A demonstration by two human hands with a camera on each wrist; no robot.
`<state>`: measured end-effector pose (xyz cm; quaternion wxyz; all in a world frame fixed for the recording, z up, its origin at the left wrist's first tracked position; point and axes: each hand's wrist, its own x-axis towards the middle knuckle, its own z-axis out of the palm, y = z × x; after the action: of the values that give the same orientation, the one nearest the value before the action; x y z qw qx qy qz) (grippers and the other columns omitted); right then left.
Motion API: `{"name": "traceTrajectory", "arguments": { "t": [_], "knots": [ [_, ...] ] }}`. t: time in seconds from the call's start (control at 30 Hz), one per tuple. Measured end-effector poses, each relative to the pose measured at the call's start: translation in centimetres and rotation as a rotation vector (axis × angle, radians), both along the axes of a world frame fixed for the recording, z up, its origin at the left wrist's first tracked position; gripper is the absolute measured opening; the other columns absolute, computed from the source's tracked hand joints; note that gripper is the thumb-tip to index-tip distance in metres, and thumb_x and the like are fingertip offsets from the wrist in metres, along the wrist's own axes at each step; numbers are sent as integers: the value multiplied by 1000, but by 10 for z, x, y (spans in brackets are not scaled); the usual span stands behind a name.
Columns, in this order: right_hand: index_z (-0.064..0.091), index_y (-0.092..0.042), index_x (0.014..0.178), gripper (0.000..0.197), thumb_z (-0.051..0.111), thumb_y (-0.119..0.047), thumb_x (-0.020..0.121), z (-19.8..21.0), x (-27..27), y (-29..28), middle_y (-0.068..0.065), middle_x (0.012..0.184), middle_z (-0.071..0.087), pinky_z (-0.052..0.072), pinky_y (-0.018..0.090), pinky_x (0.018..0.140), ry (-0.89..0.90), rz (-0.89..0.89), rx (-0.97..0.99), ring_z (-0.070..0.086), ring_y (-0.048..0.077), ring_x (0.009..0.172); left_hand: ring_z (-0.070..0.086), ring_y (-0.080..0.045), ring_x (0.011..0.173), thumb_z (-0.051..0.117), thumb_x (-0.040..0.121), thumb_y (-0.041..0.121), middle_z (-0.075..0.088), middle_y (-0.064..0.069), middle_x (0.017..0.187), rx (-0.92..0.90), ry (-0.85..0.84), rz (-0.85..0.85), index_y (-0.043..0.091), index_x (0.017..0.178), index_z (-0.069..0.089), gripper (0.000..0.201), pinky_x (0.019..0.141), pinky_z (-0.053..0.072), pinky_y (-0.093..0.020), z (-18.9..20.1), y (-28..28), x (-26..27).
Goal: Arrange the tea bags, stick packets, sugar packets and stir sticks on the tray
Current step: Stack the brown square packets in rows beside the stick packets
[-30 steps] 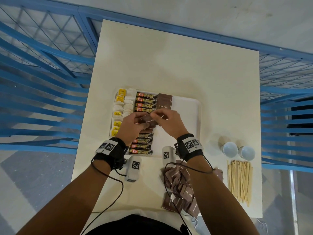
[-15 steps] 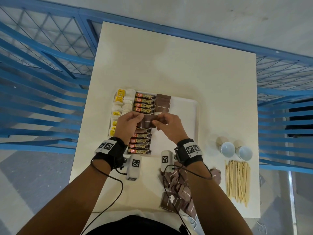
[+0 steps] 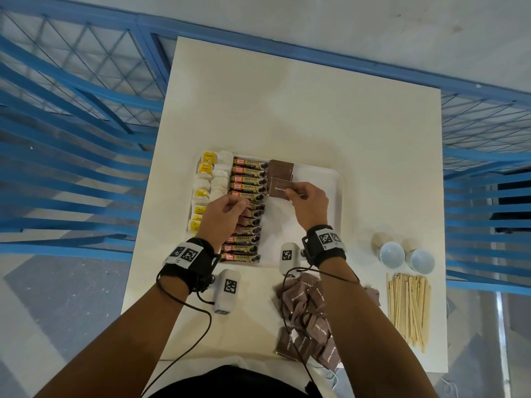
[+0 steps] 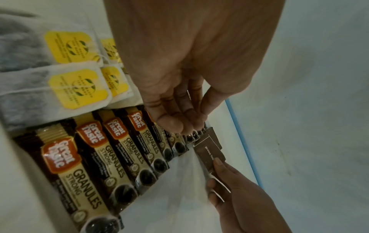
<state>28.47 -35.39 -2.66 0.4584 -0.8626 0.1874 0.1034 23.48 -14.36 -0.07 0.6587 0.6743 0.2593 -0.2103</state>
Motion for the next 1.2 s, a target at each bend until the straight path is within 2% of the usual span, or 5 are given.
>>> {"name": "traceTrajectory", "arguments": {
  "t": [0.07,0.2,0.77,1.03,1.2],
  "knots": [
    [76,-18,98,11,74,-24,89,-2,1,2,-8,84,71,43,2,69,-5,-1,-53,61,0,74,68,-15,70,59,102,16,75,-5,86,8,3,-2,11,103,70,12,60,56,-31,-1,0,0],
    [75,-19,94,13,77,-28,86,-4,3,7,-7,82,72,37,0,62,6,-26,-100,64,6,74,68,-16,71,59,102,16,75,-7,88,17,0,-14,11,104,70,13,60,55,-30,0,-1,0],
    [71,-28,92,5,71,-25,89,15,-21,-8,-10,86,72,60,41,81,-31,-62,8,70,13,81,66,-17,69,59,102,15,75,-7,86,47,-59,-101,12,103,70,12,57,52,-28,11,-7,-9],
    [72,-21,96,10,67,-14,92,50,-99,-33,-2,85,73,51,14,64,-8,13,28,68,14,73,65,-10,62,63,98,12,73,-1,82,85,-104,-319,16,97,71,9,58,53,-23,13,-34,-49],
    [73,-25,95,12,68,-15,91,52,-165,-60,-10,85,73,53,17,70,59,11,-57,67,5,76,68,-7,73,74,91,19,72,7,85,185,-159,-581,19,100,73,9,67,51,-21,-4,-57,-97]
  ]
}}
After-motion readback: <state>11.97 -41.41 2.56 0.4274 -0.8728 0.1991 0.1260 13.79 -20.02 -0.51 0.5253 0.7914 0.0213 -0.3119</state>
